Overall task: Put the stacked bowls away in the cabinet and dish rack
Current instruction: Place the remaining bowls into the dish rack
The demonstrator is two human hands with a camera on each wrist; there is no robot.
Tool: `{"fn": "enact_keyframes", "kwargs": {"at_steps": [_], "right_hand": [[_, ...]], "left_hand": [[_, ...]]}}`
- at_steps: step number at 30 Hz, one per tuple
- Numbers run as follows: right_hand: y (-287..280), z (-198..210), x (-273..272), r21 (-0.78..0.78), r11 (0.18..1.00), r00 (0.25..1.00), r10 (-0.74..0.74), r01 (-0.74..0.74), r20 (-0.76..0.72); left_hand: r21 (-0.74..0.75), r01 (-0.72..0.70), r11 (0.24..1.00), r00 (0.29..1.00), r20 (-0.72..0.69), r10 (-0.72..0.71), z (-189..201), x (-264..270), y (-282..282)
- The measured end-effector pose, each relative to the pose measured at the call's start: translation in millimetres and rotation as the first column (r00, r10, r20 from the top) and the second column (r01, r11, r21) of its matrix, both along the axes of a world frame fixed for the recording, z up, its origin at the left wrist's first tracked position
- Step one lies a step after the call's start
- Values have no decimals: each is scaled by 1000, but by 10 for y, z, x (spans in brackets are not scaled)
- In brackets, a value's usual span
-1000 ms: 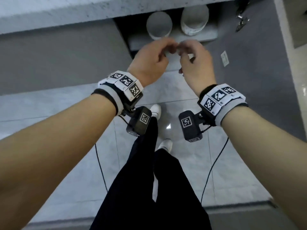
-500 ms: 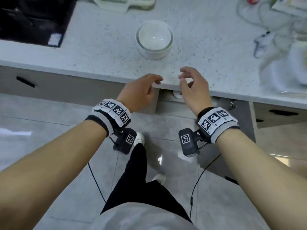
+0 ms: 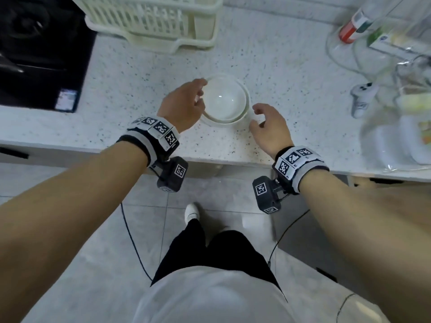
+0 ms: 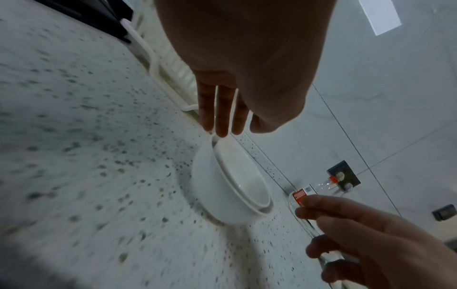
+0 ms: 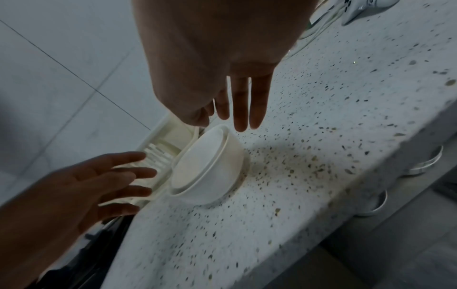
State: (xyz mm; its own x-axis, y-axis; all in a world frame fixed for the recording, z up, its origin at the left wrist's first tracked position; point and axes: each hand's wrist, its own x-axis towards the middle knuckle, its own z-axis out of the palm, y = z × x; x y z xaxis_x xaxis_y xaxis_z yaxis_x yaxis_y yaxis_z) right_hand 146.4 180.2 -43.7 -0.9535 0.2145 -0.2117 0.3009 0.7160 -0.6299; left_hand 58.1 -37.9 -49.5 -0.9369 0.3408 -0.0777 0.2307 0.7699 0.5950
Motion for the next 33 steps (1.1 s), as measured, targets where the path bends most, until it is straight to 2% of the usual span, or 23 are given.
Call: {"fn": "enact_keyframes", "kwargs": {"at_steps": [3,6,9,12,17,23,26,28,30,33], "right_hand": [[15,-61,-274,-8,1000,996,-21,22,90],[-1,-71,-497,-29,1000,994,7,-4,108],[60,-69,-653,-73,996,993,64,-57,97],[159,-93,-765,-97,994,992,66,-56,109],[314,-144,-878,-159,978,979,158,-137,128],[530,-208,-1040,-263,947,971,217,-183,105],[602,-183,-1114,-309,940,980,179,-145,83],[601,-105,-1181,-387,920,995,89,-66,39],[550,13,-1260,-481,877,1000,24,-14,15],[386,240,-1375,-639,769,996,47,14,78]], "left_hand": [[-153,12,988,1000,0,-12,-29,-335,197],[-352,68,934,997,-7,-75,-30,-537,357],[-480,114,870,993,18,-120,3,-718,482],[-550,155,821,988,106,-116,55,-805,566],[-630,197,751,974,212,-78,66,-791,821],[-627,166,761,974,227,-25,42,-797,902],[-562,125,818,967,253,26,109,-790,807],[-446,49,894,945,310,103,195,-813,688],[-237,-83,968,884,432,182,292,-865,574],[-57,-253,966,794,558,241,463,-981,483]]}}
